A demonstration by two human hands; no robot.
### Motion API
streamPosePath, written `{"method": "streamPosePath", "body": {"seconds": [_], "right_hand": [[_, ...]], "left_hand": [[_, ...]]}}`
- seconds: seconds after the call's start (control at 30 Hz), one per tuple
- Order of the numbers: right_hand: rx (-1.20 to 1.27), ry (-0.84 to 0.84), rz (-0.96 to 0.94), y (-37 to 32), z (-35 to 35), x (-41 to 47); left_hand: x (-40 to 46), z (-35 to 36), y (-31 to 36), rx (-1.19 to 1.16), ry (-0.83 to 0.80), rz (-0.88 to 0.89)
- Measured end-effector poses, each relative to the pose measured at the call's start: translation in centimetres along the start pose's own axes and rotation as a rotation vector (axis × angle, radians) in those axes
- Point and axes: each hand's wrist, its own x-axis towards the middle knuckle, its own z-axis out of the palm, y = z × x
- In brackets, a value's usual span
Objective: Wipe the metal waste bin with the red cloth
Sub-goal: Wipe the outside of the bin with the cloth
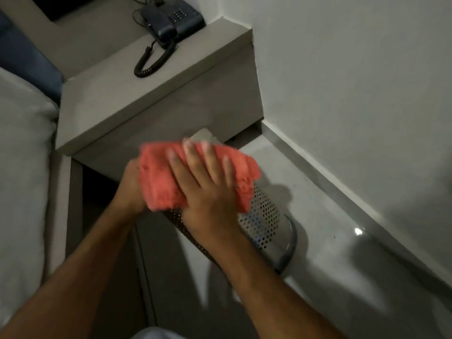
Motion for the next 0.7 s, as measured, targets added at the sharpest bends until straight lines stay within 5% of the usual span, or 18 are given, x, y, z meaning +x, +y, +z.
{"method": "streamPosePath", "body": {"seconds": [0.13, 0.37, 0.57, 0.7], "right_hand": [[-0.175, -0.003, 0.194, 6.5, -1.0, -11.6], [-0.304, -0.15, 0.161, 5.1, -0.2, -12.4], [-0.123, -0.03, 0.41, 2.8, -0.3, -8.0], [0.099, 0.138, 0.352, -1.1, 0.3, 0.7]], "left_hand": [[-1.9, -0.8, -3.6, -0.03, 0.189, -0.165], [1.3, -5.1, -4.3, -0.04, 0.002, -0.616], [1.6, 0.2, -0.9, 0.028, 0.153, -0.217], [0.3, 1.6, 0.3, -0.134, 0.117, -0.061]]}}
